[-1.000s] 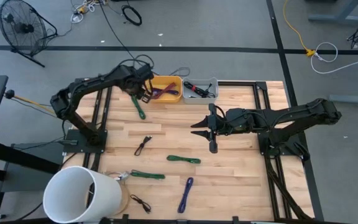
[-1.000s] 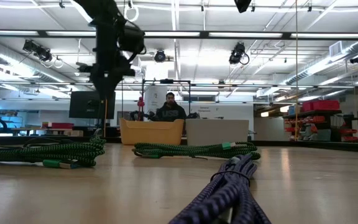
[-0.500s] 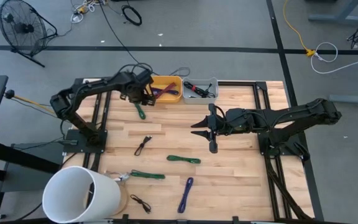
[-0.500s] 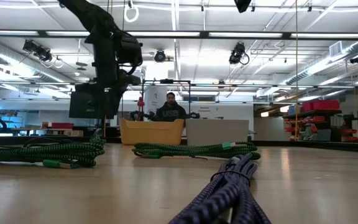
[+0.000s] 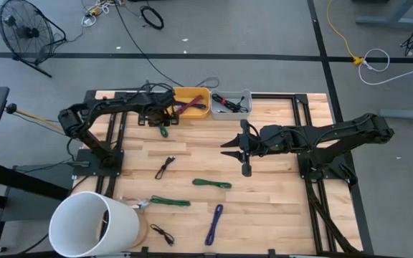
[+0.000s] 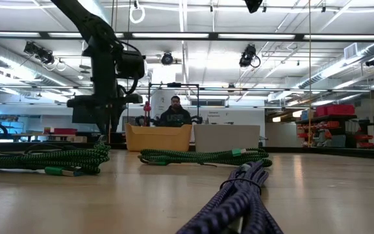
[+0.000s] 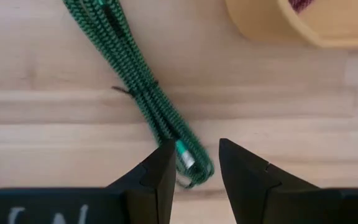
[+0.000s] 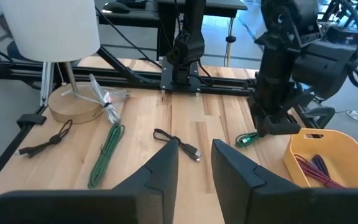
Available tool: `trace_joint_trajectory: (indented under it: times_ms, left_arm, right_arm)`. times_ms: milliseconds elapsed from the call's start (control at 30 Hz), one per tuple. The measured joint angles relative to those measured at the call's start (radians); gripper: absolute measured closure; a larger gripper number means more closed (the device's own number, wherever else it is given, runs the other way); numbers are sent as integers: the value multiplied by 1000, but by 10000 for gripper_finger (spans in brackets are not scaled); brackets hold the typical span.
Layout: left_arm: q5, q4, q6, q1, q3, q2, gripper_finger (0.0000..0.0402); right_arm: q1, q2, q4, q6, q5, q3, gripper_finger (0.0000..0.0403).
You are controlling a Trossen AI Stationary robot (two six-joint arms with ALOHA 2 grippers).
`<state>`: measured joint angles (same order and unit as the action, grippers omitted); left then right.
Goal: Pick & Place USB Port
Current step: Put the green black charger cable into the yellow bin
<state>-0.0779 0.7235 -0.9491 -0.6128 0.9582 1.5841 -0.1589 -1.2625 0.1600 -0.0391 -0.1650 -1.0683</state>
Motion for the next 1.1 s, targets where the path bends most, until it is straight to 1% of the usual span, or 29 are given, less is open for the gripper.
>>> trace_joint_trajectory:
  times_ms: [167,367,567,900,1000,1067,1100]
  left_arm:
    - [-2,-78,-39,-11,-57,0,275]
    - [-43,-102,-73,-34,-110,0,275]
    - [-10,-232,-80,-55,-159,0,275]
    - [-8,-278,-80,-58,-201,18,276]
    - [2,-278,-68,-59,-202,33,294]
    - [12,-272,-38,-63,-202,34,326]
    - [13,-269,-18,-65,-202,33,348]
  right_arm:
    - [0,0,0,-7,0,0,305]
    - [0,0,-1,-8,0,0,305]
    - [0,0,-1,-9,0,0,305]
    - [0,0,0,-10,0,0,305]
    - [0,0,0,-10,-1,0,305]
    - [0,0,1,-9,0,0,305]
    - [0,0,1,-8,-1,0,305]
